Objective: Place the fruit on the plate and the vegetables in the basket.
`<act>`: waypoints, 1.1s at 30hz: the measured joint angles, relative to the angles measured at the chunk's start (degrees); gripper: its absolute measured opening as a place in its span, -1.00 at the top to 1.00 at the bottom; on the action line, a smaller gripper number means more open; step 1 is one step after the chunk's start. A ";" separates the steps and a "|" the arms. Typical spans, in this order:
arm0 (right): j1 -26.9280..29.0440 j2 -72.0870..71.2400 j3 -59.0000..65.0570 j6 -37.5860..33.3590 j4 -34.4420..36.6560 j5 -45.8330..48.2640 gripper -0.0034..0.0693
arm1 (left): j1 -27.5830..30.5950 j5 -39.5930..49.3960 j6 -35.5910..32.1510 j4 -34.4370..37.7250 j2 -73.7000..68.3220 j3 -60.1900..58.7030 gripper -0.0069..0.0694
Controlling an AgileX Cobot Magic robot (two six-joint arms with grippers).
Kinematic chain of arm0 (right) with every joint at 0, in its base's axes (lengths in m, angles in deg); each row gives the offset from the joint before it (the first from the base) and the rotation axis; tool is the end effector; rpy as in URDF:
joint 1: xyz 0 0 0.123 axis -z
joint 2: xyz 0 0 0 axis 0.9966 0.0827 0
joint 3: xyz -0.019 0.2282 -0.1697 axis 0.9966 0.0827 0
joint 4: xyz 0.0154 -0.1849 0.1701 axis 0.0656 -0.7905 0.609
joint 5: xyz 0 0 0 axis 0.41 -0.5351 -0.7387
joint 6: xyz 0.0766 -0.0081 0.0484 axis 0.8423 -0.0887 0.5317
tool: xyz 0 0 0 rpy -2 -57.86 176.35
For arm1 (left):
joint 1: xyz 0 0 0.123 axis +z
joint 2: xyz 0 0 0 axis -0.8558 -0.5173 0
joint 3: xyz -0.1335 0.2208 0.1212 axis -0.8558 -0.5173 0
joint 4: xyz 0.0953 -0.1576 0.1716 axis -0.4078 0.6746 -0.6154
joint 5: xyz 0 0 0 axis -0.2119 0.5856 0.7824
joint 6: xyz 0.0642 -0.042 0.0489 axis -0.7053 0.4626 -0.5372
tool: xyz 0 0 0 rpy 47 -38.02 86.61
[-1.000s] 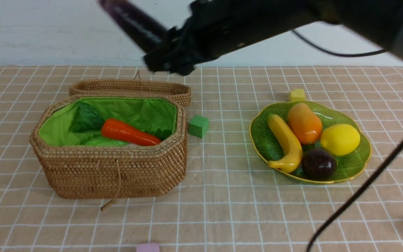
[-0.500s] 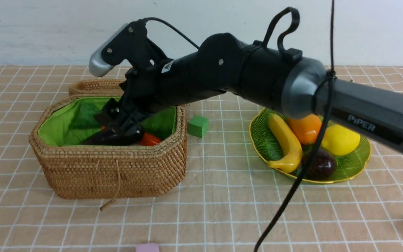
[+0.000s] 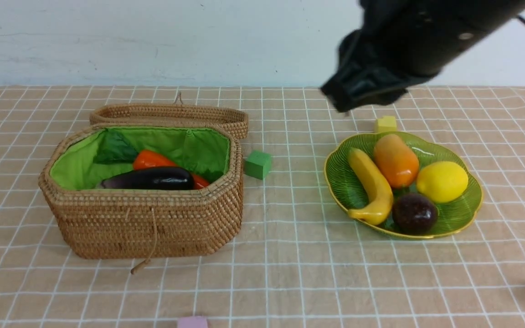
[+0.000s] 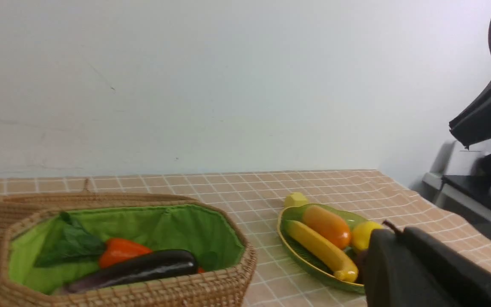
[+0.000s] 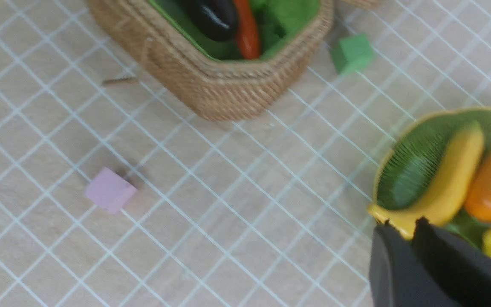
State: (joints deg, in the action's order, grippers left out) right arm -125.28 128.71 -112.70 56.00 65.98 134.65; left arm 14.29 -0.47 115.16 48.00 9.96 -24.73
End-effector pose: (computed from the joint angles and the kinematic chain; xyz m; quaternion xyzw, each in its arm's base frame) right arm 0.2282 0.1864 0.4507 -0.3472 0.8724 0.0857 0.3332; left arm 0.0384 -0.0113 0.3255 0.1067 0.6634 -0.2949 0.6794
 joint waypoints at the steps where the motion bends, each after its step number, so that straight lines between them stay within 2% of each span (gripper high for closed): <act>1: 0.00 -1.05 0.49 0.37 -0.64 0.01 0.75 | 0.00 -0.33 0.00 0.23 0.66 -0.37 0.78; 3: 0.00 -9.31 8.96 6.41 -2.81 0.31 0.86 | 0.00 -6.64 0.02 2.39 5.32 -6.42 0.78; 6: 0.00 -15.43 16.25 10.78 -3.19 0.35 0.87 | 0.00 -10.62 0.07 2.81 7.39 -9.91 0.79; 7: 0.00 -20.98 21.56 14.72 -3.29 0.48 0.87 | 0.00 -13.48 0.07 2.81 7.97 -12.23 0.80; 14: 0.00 -40.35 44.03 26.74 -3.70 -0.22 0.86 | 0.00 -15.73 0.14 2.85 8.14 -17.25 0.80; 21: 0.00 -48.83 53.60 28.93 -5.77 -7.17 0.84 | 0.00 -12.61 0.14 2.85 8.14 -17.67 0.80; 33: 0.00 -50.00 55.08 28.93 -5.98 -7.41 0.81 | 0.00 -6.50 0.14 2.85 8.14 -17.73 0.77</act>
State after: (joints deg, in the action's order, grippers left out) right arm -125.28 78.71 -57.62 84.93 60.00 127.24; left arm 14.29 -6.97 115.29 50.85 18.10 -42.45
